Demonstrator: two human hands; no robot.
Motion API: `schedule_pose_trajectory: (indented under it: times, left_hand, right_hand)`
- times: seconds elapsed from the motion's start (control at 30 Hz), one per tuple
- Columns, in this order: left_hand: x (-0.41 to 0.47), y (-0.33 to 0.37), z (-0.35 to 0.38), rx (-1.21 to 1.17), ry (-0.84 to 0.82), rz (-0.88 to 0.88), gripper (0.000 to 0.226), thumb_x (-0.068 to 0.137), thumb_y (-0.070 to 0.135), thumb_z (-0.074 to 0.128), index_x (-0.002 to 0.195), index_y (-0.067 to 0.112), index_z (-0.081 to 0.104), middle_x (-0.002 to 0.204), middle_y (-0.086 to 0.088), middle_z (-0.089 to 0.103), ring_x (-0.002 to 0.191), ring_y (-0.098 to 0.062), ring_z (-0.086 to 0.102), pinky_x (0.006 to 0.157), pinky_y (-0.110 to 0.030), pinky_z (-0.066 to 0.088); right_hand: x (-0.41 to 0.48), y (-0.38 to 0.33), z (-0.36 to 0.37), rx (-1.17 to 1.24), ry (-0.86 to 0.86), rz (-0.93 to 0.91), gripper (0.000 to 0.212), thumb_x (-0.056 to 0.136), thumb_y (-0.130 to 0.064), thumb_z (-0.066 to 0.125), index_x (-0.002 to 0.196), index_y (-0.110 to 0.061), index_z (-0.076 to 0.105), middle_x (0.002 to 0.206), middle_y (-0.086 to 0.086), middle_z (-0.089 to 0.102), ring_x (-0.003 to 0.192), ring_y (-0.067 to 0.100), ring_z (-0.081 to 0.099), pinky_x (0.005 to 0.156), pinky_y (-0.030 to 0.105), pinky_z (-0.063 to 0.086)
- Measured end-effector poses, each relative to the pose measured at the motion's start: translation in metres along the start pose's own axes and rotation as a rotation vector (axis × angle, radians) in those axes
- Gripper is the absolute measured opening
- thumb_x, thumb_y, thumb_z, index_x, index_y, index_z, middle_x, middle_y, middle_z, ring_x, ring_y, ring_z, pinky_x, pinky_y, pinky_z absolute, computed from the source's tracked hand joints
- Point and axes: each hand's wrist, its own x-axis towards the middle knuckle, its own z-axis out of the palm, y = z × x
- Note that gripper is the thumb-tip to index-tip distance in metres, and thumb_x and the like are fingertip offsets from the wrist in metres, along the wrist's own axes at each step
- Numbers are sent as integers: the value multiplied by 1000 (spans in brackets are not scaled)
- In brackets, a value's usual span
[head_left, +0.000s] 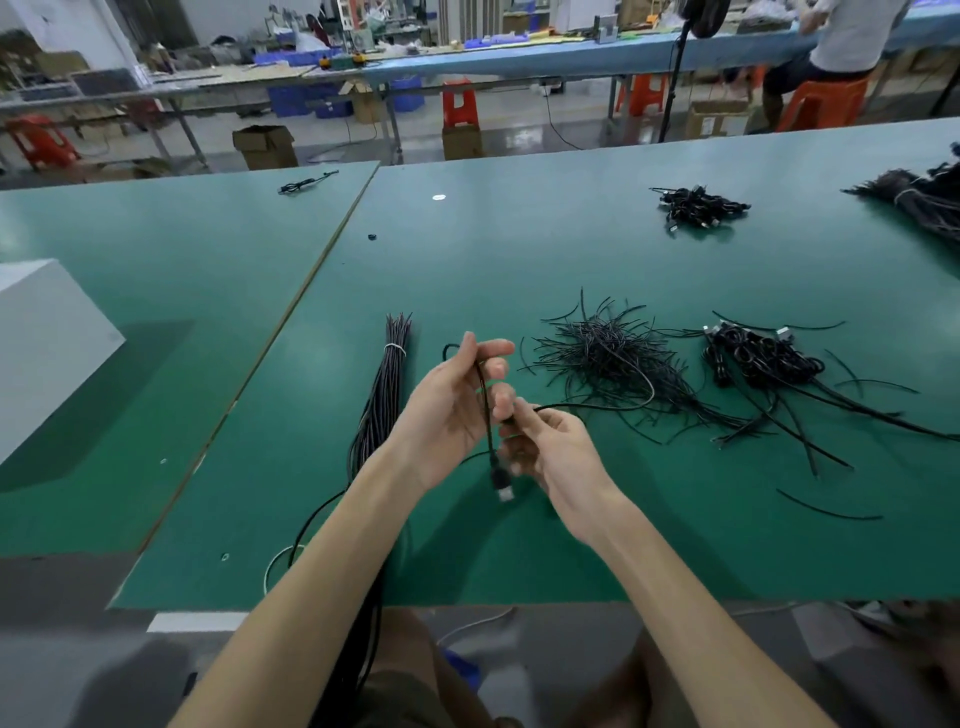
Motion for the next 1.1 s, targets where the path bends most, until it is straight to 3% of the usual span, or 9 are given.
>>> schedule_pose_trajectory:
  times: [0.13, 0.3, 0.43, 0.6, 0.73, 0.83, 0.97, 1.1]
  left_hand:
    - [1, -7, -21, 63, 35, -90, 49, 106, 49, 45, 98, 12, 77, 69, 7, 53, 46, -9, 45, 47, -19, 41]
    - [-1, -14, -40, 351, -22, -215, 58, 100, 65, 47, 98, 14, 74, 64, 7, 51, 31, -7, 29, 36, -20, 26]
    - [1, -23, -43, 690, 165, -74, 56, 101, 63, 47, 86, 15, 74, 60, 1, 53, 36, -12, 30, 37, -20, 22]
    - [-7, -23, -57, 922, 95, 97, 36, 103, 39, 61, 79, 16, 73, 51, 1, 46, 38, -11, 35, 40, -17, 30]
    - [-17, -8, -72, 877, 88, 96, 35, 97, 43, 66, 83, 12, 74, 56, -5, 59, 41, -19, 52, 39, -22, 37]
    - [-18, -7, -72, 760, 38, 51, 38, 98, 43, 67, 90, 7, 73, 71, -12, 66, 57, -28, 64, 46, -26, 46]
    - [-15, -8, -63, 746, -17, 56, 33, 103, 37, 61, 99, 7, 75, 85, -14, 70, 76, -27, 67, 63, -31, 54]
    - [-18, -10, -46, 801, -249, -82, 33, 106, 34, 56, 112, 9, 76, 102, -16, 74, 91, -26, 70, 83, -33, 56]
  right_hand:
    - [-5, 5, -14, -9, 67, -105, 45, 107, -45, 46, 81, -12, 60, 64, 2, 57, 55, 16, 51, 50, 25, 36]
    - [-7, -4, -37, 184, 136, -146, 48, 105, -47, 45, 70, -14, 49, 68, 1, 55, 53, 17, 49, 50, 26, 33]
    - [-9, -7, -49, 384, 142, -126, 49, 104, -45, 47, 66, -14, 46, 65, 3, 52, 53, 14, 44, 46, 23, 34]
    - [-8, -3, -53, 305, 138, -147, 40, 107, -43, 44, 88, -10, 56, 60, -1, 39, 50, 10, 33, 42, 20, 23]
    - [-6, 0, -51, 161, 122, -200, 43, 108, -41, 43, 106, -5, 66, 59, -1, 34, 49, 10, 31, 41, 21, 23]
    - [-5, 1, -47, 98, 109, -223, 42, 106, -44, 46, 109, -14, 75, 60, 0, 31, 49, 12, 27, 43, 22, 21]
    - [-6, 2, -45, 65, 71, -242, 38, 102, -48, 54, 115, -21, 77, 62, 3, 25, 53, 15, 21, 47, 21, 27]
    - [-7, 0, -46, 61, 63, -236, 36, 100, -49, 56, 121, -28, 76, 61, -1, 29, 52, 12, 27, 46, 19, 25]
